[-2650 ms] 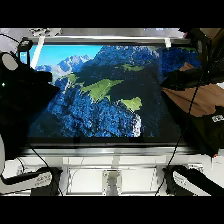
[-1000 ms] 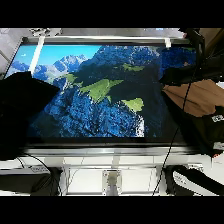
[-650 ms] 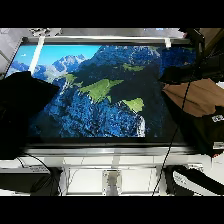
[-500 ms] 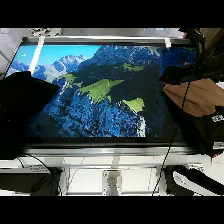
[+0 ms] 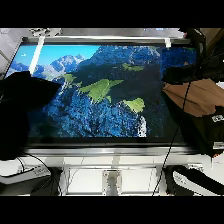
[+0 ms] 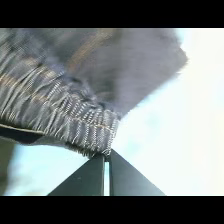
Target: Fold the clothes and pants, and hang the long-sleeved shirts on hangers.
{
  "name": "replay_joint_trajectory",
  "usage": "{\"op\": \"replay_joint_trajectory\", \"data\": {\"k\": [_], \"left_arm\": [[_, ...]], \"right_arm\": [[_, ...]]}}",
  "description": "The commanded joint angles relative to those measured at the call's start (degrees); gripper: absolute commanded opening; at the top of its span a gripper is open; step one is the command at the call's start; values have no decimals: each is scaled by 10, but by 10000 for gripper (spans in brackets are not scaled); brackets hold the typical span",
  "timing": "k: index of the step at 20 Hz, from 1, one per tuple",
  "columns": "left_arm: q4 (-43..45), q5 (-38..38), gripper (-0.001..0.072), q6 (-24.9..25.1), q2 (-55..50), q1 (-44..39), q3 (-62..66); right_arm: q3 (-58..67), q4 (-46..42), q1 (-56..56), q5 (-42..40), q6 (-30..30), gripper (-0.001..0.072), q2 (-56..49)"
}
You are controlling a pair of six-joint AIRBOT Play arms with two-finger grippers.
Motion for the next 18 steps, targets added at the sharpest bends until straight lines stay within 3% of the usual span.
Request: {"op": "replay_joint_trajectory", "data": {"k": [1, 5, 10, 11, 12, 13, 14, 15, 18], "left_arm": [[-118, -5, 11, 25, 73, -116, 0], [-128, 37, 11, 15, 93, -393, -2], [-103, 191, 12, 4, 9, -748, -11], [-101, 227, 13, 5, -28, -809, -11], [-102, 260, 20, 5, -60, -851, -11], [-103, 295, 196, 4, -88, -880, -10], [-103, 330, 611, 1, -110, -896, -7], [-101, 351, 707, -12, -119, -892, -3], [-74, 334, 709, -12, -93, -791, 11]], "right_arm": [[0, -68, 0, 3, -4, 17, 0], [0, -174, 0, 3, -14, 17, 0], [0, -227, -1, 2, -66, 20, 0], [0, -227, -1, 2, -74, 47, 0], [0, -227, -1, 2, -79, 119, 0], [0, -230, -1, 2, -79, 247, 0], [0, -235, -1, 2, -80, 372, 0], [0, -236, -3, -4, -83, 441, 0], [0, -227, -27, -30, -82, 450, 0]]}}
